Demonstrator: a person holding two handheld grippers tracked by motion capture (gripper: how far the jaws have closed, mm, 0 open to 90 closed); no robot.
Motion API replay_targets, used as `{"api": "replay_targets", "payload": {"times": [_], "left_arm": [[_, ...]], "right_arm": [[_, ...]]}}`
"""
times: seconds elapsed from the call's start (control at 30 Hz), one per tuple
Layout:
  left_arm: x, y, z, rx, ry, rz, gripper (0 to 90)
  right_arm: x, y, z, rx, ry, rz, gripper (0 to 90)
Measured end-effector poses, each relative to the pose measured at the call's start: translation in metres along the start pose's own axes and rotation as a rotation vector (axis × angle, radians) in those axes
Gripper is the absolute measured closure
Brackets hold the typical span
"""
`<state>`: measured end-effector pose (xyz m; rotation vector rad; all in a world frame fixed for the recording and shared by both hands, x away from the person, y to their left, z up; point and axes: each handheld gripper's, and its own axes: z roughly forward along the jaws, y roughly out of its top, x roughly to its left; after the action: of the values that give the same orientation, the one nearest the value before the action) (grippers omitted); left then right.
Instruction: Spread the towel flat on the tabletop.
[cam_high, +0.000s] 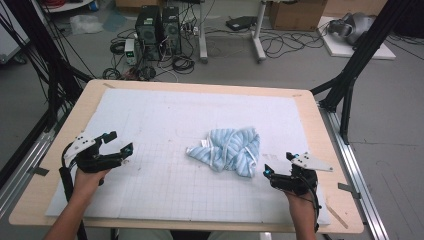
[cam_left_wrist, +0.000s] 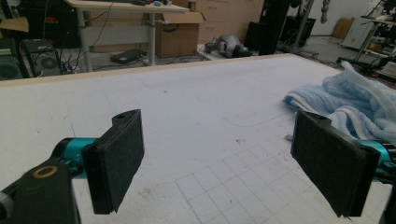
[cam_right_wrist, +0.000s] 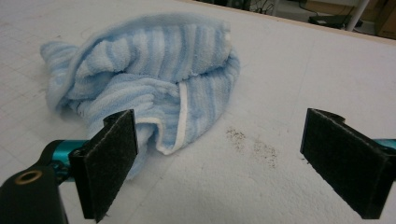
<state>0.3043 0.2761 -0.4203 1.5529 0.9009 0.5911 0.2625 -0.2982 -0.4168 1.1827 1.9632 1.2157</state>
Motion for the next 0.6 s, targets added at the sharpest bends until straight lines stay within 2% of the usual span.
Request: {"api": "replay_targets", "payload": {"times": [0.2, 0.27, 0.33, 0.43, 0.6], "left_arm": [[0.001, -0.002, 0.003, 0.005, -0.001, -0.007, 17.8], [0.002, -0.003, 0.003, 0.009, -0.002, -0.007, 17.8], [0.002, -0.004, 0.004, 0.01, -0.004, -0.009, 17.8], [0.001, -0.005, 0.004, 0.017, -0.01, -0.001, 17.8], [-0.002, -0.008, 0.0, 0.02, -0.022, -0.002, 17.9]], "right_arm": [[0.001, -0.001, 0.003, 0.006, 0.021, 0.005, 10.4], [0.002, -0.002, 0.005, 0.011, 0.029, -0.014, 10.4], [0.005, -0.002, 0.008, 0.02, 0.052, -0.034, 10.4], [0.008, -0.001, 0.01, 0.017, 0.075, -0.032, 10.3], [0.023, 0.004, 0.011, 0.015, 0.12, -0.036, 10.3]]}}
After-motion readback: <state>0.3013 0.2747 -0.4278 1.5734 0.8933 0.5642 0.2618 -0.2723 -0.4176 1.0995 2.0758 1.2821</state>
